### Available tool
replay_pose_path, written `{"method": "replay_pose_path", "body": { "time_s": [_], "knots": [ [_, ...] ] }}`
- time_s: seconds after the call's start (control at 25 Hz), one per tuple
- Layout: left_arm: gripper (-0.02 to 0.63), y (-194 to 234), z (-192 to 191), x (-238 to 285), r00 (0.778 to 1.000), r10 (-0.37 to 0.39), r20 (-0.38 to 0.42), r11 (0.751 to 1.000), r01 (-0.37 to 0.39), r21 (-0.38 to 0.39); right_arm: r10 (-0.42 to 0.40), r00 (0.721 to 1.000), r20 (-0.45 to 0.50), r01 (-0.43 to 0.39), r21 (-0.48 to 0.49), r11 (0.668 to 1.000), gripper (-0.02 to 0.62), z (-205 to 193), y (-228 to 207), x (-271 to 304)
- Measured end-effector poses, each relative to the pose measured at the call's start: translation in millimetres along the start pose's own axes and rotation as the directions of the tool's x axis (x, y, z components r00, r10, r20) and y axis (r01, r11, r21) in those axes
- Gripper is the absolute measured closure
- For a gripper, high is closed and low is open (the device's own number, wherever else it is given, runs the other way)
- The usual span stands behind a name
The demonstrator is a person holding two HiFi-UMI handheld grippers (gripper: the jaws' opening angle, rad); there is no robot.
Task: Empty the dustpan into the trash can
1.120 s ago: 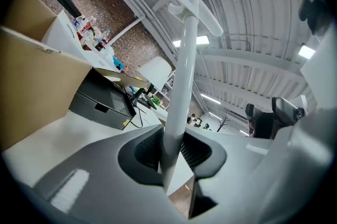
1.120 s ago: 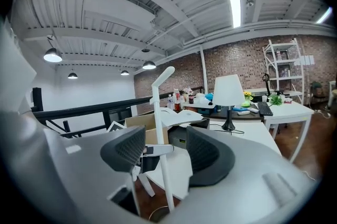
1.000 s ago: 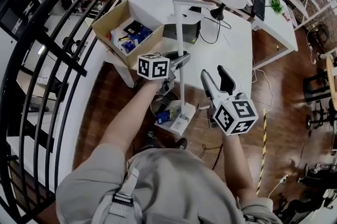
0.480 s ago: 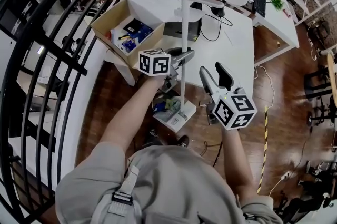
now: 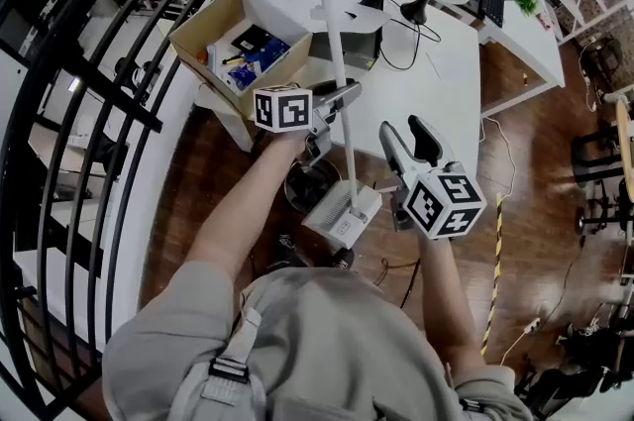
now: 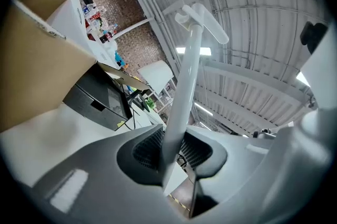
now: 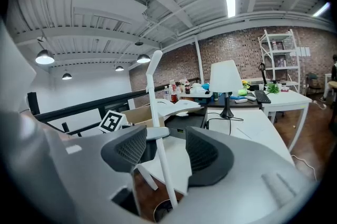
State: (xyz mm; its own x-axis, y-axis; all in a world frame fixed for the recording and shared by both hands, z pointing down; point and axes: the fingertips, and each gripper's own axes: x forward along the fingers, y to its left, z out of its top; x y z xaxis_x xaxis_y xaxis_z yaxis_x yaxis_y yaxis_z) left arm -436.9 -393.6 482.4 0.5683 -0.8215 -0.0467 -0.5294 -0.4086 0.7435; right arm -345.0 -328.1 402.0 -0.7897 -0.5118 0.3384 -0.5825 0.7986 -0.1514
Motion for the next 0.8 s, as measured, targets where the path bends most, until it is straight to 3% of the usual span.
{"method": "replay_pose_path", "body": {
  "time_s": [0.52, 0.8],
  "knots": [
    [0.509, -22, -17, 5, 0.997, -0.037, -0.068, 0.998, 0.04, 0.05, -0.012, 1.0, 0.01, 0.012, -0.012, 1.0, 0.37, 6, 10, -1],
    [0.508, -70, -41, 25, 0.99, -0.069, -0.119, 0.99, 0.082, 0.113, -0.014, 0.994, 0.104, 0.022, -0.072, 0.997, 0.37, 50, 14, -18]
  ]
}}
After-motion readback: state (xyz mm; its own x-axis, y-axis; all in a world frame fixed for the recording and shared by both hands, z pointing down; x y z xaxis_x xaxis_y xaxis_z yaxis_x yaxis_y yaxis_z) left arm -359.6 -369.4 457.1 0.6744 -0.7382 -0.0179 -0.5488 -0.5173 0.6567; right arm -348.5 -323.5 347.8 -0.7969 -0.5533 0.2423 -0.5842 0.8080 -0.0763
